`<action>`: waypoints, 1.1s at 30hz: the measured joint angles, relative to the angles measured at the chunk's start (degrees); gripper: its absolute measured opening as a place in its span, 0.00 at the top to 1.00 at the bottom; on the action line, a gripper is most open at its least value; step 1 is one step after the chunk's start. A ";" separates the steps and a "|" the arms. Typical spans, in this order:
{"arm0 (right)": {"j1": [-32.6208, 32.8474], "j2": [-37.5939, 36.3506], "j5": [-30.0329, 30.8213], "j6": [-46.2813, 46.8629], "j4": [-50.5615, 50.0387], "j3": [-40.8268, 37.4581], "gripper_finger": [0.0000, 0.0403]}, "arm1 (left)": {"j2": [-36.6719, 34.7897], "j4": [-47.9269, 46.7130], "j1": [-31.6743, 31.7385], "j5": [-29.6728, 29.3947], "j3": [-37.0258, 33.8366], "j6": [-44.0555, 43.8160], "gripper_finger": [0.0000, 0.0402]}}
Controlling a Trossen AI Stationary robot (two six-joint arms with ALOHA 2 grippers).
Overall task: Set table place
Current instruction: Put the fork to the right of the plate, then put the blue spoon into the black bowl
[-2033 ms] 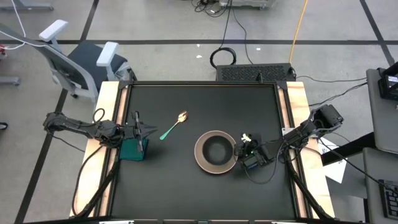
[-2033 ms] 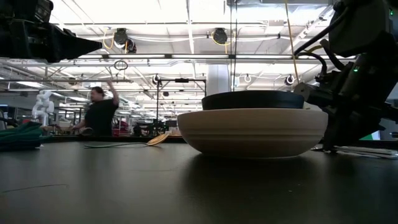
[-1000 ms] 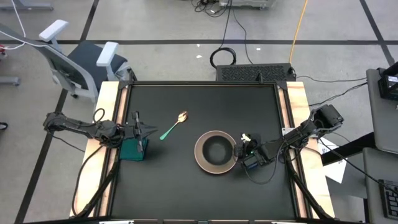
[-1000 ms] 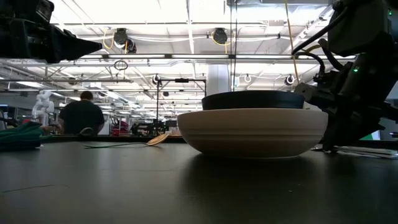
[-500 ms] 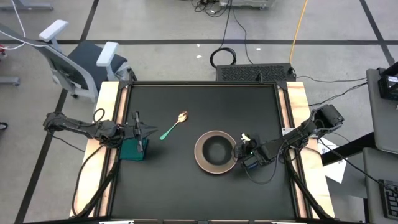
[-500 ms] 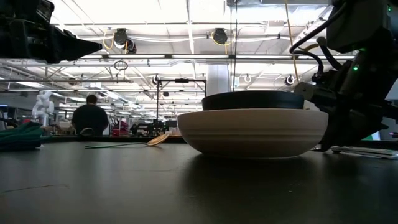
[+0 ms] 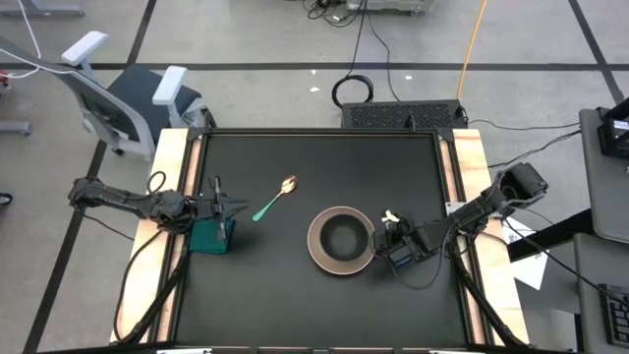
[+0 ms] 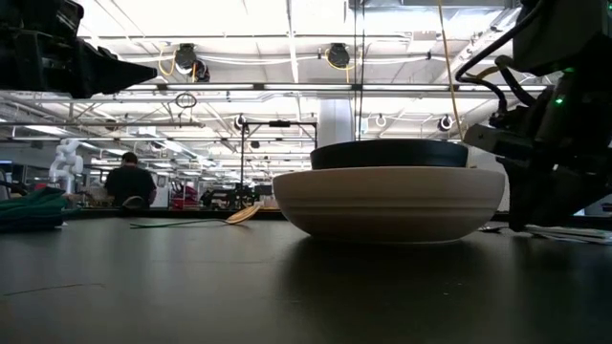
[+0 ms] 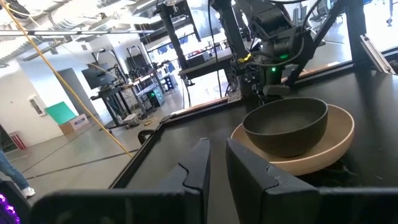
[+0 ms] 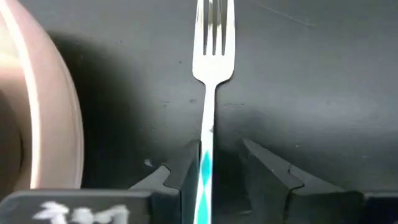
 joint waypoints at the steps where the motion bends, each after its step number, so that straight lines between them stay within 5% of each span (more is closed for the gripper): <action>1: 0.00 -0.49 0.00 -0.19 -0.25 -0.06 0.72 | 0.00 0.00 0.02 0.00 0.00 0.00 0.86; 16: -0.03 -2.25 2.80 -1.68 1.35 0.09 0.72 | -0.02 0.04 0.02 0.00 0.00 0.02 0.86; 33: -0.33 -2.34 7.47 -6.89 -12.20 10.28 0.72 | -0.01 -0.27 0.01 0.00 0.00 0.04 0.86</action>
